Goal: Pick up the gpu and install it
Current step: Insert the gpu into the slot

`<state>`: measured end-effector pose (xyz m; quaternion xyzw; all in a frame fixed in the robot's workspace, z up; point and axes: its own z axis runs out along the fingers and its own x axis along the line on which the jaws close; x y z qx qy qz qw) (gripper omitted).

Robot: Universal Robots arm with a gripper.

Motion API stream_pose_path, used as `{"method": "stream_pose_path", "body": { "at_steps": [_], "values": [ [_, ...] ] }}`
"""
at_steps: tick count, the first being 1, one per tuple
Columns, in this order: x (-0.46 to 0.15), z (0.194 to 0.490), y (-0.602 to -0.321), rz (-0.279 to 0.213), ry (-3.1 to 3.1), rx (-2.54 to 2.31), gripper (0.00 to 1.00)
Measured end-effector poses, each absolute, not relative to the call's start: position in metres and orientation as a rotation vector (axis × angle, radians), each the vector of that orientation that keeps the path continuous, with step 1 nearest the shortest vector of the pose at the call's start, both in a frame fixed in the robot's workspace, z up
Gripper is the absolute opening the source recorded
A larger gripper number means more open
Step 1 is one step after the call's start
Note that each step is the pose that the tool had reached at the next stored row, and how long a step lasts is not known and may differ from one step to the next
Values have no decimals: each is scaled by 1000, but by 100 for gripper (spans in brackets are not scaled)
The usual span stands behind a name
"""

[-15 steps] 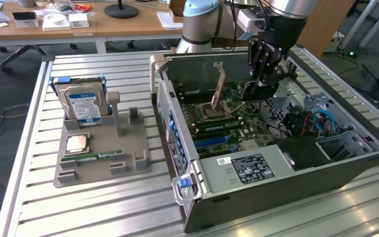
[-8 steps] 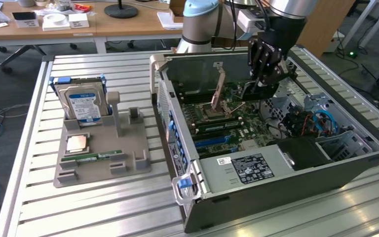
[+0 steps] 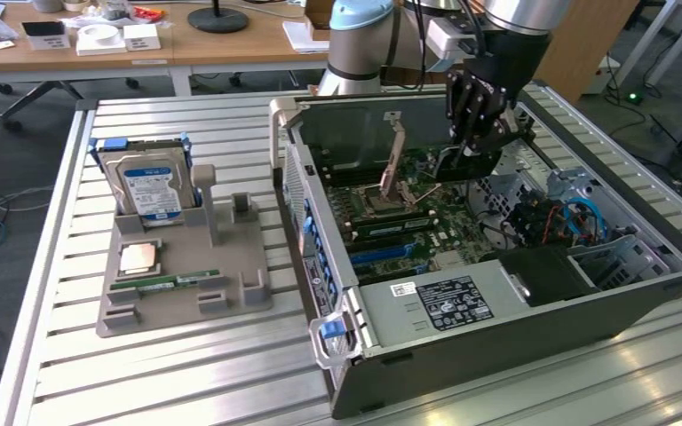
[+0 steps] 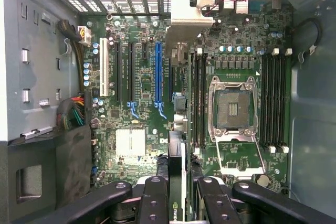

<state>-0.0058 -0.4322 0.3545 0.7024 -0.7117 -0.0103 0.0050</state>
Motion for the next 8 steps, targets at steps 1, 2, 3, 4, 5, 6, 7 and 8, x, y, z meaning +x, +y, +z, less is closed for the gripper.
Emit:
{"method": "stream_pose_path", "body": {
  "at_steps": [1,2,3,4,5,6,7,8],
  "values": [
    [-6,354,-432,-32,-2229,2200,26],
    [-6,350,-432,-32,-2229,2200,26],
    [-6,350,-432,-32,-2229,2200,26],
    [-6,350,-432,-32,-2229,2200,26],
    [-6,350,-432,-32,-2229,2200,26],
    [-6,350,-432,-32,-2229,2200,26],
    [-6,350,-432,-32,-2229,2200,26],
    [-6,350,-432,-32,-2229,2200,26]
  ]
}}
